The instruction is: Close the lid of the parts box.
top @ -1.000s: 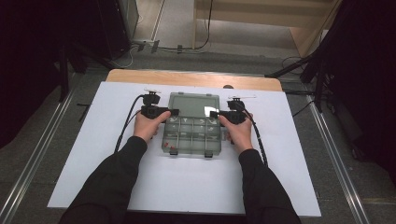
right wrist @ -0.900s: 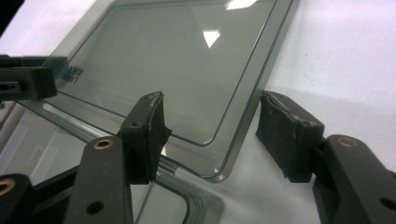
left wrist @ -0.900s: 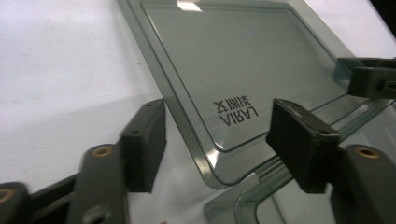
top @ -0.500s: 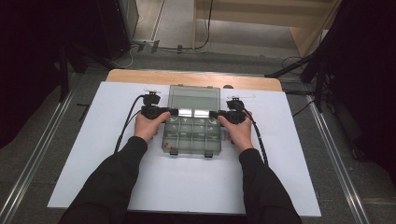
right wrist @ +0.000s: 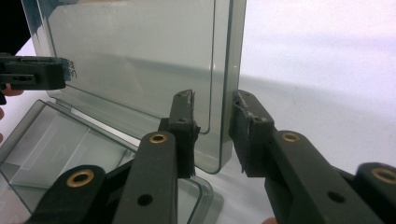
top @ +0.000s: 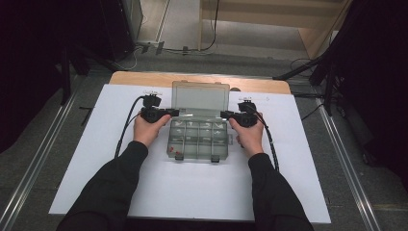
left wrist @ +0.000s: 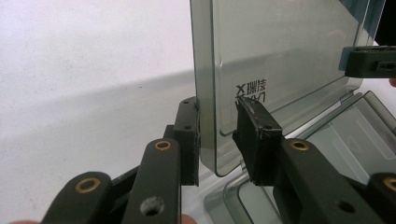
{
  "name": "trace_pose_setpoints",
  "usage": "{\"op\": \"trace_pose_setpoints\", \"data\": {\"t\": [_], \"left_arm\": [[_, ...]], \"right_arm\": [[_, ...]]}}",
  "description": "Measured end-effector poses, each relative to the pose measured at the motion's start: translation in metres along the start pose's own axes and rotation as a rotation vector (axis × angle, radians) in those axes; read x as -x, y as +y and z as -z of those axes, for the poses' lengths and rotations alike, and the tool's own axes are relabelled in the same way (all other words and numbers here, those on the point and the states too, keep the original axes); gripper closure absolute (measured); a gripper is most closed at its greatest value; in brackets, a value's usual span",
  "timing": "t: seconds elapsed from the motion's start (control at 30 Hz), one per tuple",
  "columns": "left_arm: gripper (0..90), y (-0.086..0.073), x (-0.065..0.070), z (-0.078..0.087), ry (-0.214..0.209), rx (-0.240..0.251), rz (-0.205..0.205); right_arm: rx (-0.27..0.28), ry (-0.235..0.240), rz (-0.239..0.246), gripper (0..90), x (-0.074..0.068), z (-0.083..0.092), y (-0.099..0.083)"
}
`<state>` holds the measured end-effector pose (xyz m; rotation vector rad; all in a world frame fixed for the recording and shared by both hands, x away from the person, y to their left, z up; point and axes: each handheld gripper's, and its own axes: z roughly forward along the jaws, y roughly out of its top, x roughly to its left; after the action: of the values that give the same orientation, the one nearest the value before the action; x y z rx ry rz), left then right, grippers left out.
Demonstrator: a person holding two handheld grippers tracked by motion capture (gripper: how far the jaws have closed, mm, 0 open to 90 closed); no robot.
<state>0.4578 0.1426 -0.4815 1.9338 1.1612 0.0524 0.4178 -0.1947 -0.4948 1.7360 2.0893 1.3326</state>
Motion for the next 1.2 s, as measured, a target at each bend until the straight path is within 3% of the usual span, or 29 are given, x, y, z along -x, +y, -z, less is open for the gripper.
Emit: {"op": "trace_pose_setpoints", "data": {"t": [0.2, 0.43, 0.6, 0.7, 0.87, 1.2], "left_arm": [[71.3, -0.001, 0.0, 0.002, 0.002, 0.006, -0.01], [73.4, -0.001, -0.002, 0.004, 0.006, 0.019, -0.007], [75.6, 0.002, -0.005, 0.01, -0.008, 0.066, 0.032], [75.5, 0.003, -0.006, 0.01, -0.021, 0.068, 0.044], [82.2, 0.001, -0.004, 0.01, 0.004, 0.08, 0.033], [83.8, -0.002, 0.0, 0.013, 0.037, 0.09, -0.009]], "right_arm": [[0.011, 0.016, -0.006, 72.8, 0.002, 0.001, -0.002], [0.019, 0.013, 0.019, 75.0, 0.003, 0.003, -0.003], [0.016, 0.021, 0.027, 76.4, 0.004, 0.005, -0.004], [0.015, 0.018, 0.053, 76.9, 0.004, 0.006, -0.004], [0.014, 0.004, 0.063, 76.6, 0.003, 0.007, -0.004], [0.022, -0.002, 0.048, 76.3, 0.002, 0.007, -0.001]]}}
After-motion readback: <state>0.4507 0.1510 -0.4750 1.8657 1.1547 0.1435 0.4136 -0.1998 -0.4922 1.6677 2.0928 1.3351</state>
